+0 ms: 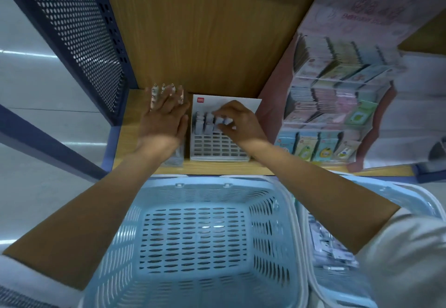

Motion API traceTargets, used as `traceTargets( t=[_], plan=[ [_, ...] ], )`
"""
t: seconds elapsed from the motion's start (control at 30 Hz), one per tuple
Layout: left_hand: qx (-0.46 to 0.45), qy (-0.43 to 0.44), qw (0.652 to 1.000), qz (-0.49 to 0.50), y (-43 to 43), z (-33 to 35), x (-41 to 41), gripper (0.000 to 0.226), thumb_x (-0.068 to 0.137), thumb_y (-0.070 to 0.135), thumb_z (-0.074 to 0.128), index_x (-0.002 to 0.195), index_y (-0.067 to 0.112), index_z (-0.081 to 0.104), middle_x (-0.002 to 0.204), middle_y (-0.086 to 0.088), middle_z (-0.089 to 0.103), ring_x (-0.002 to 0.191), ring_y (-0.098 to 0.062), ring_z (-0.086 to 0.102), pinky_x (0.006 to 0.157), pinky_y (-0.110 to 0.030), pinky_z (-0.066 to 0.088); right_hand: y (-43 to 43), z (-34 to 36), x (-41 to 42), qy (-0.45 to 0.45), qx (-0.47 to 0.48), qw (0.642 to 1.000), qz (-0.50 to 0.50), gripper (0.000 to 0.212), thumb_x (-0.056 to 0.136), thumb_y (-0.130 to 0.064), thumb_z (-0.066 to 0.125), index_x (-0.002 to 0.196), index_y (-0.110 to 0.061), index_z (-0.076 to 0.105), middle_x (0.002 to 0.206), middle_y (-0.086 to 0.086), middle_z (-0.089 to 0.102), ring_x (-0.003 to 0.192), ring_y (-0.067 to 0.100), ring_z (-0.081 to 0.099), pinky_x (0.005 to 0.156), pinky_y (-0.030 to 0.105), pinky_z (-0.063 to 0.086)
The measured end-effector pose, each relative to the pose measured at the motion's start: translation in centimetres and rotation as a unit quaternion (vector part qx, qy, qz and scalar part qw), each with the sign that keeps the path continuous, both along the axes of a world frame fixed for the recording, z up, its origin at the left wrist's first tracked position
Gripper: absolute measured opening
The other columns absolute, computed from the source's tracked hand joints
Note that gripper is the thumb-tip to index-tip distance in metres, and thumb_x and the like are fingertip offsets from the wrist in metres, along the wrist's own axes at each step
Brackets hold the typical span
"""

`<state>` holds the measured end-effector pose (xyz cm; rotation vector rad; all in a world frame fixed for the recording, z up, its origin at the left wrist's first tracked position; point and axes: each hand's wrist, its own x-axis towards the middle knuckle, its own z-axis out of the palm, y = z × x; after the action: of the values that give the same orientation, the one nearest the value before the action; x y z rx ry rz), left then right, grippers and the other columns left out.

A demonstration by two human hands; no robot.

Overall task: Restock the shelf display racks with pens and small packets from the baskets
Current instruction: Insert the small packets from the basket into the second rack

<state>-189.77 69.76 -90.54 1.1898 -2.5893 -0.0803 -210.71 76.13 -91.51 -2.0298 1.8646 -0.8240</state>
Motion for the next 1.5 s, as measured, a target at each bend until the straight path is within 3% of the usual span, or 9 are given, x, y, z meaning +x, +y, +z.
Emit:
traceTargets(
  t=[0.23,0.4,0.57,0.73,0.83,1.0,1.23,1.4,1.5],
  plan=[
    [0.047,0.130,0.969,-0.203,8.3,5.5,-11.0,0.037,0.093,0.023,0.038,0.114,0.010,0.066,0.118,-0.010,0.063,0.110,-0.029,0.053,0.092,-0.040,0.043,10.8,6.9,-8.4,-0.071,-0.045,0.988,-0.128,0.019,0.089,-0.024,0.060,0.082,-0.010,0.070,0.067,-0.001,0.062,0.057,0.008,0.053,0.057,0.020,0.043],
    [0.139,0.028,0.918,-0.369,15.4,3.4,-17.4,0.055,0.098,0.041,0.028,0.142,0.014,0.047,0.151,-0.006,0.041,0.135,-0.026,0.042,0.111,-0.042,0.034,21.9,5.6,-13.1,-0.041,0.066,0.984,-0.158,0.041,0.091,-0.036,0.048,0.063,-0.008,0.056,0.052,0.007,0.050,0.049,0.015,0.045,0.052,0.030,0.037],
    [0.150,-0.089,0.910,-0.376,16.7,1.8,-19.3,0.071,0.096,0.061,0.013,0.156,0.024,0.005,0.163,0.006,0.000,0.150,-0.013,0.007,0.122,-0.036,0.009,27.4,-2.7,-15.7,-0.035,0.286,0.940,-0.182,0.020,0.089,-0.033,0.061,0.094,-0.015,0.066,0.090,0.002,0.064,0.084,0.019,0.061,0.081,0.043,0.050],
    [0.164,-0.078,0.910,-0.372,16.8,1.6,-18.9,0.076,0.091,0.064,0.004,0.156,0.025,0.003,0.163,0.009,-0.001,0.150,-0.011,0.005,0.121,-0.036,0.014,28.6,-6.7,-14.7,0.059,0.401,0.889,-0.213,0.062,0.086,-0.057,0.057,0.139,-0.030,0.039,0.142,0.004,0.032,0.132,0.028,0.027,0.106,0.048,0.032],
    [0.177,-0.053,0.912,-0.366,16.9,2.0,-19.3,0.070,0.096,0.060,0.015,0.155,0.024,0.014,0.162,0.008,0.010,0.149,-0.011,0.013,0.119,-0.035,0.018,28.4,-7.0,-14.4,0.104,0.418,0.882,-0.190,0.065,0.084,-0.060,0.056,0.139,-0.034,0.036,0.144,0.003,0.029,0.133,0.027,0.025,0.107,0.052,0.029],
    [0.149,-0.048,0.909,-0.386,17.4,2.4,-20.6,0.061,0.101,0.052,0.026,0.154,0.022,0.018,0.162,0.005,0.013,0.148,-0.014,0.018,0.116,-0.032,0.015,29.1,-6.6,-16.0,-0.056,0.313,0.926,-0.203,0.043,0.083,-0.040,0.069,0.119,-0.020,0.056,0.126,0.002,0.046,0.120,0.023,0.043,0.100,0.044,0.039],
    [0.146,-0.063,0.908,-0.387,17.5,2.5,-20.8,0.063,0.102,0.050,0.024,0.156,0.024,0.004,0.163,0.007,0.002,0.149,-0.011,0.007,0.117,-0.028,0.006,30.0,-6.2,-16.8,0.034,0.417,0.824,-0.383,0.073,0.079,-0.055,0.067,0.137,-0.022,0.038,0.142,0.009,0.027,0.134,0.031,0.023,0.110,0.047,0.028],
    [0.153,-0.052,0.913,-0.375,17.8,2.6,-21.2,0.060,0.103,0.047,0.025,0.156,0.023,0.012,0.163,0.006,0.009,0.148,-0.013,0.015,0.117,-0.030,0.013,29.3,-5.8,-15.6,-0.087,0.361,0.875,-0.309,0.069,0.081,-0.039,0.072,0.139,-0.017,0.041,0.140,0.008,0.029,0.134,0.026,0.029,0.113,0.039,0.027],
    [0.154,-0.053,0.914,-0.371,17.9,2.5,-21.1,0.060,0.103,0.048,0.023,0.156,0.024,0.011,0.163,0.007,0.008,0.148,-0.012,0.014,0.117,-0.030,0.013,29.4,-5.6,-16.0,-0.062,0.358,0.839,-0.405,0.077,0.079,-0.049,0.071,0.139,-0.015,0.037,0.141,0.010,0.029,0.134,0.029,0.030,0.110,0.043,0.031]
  ],
)
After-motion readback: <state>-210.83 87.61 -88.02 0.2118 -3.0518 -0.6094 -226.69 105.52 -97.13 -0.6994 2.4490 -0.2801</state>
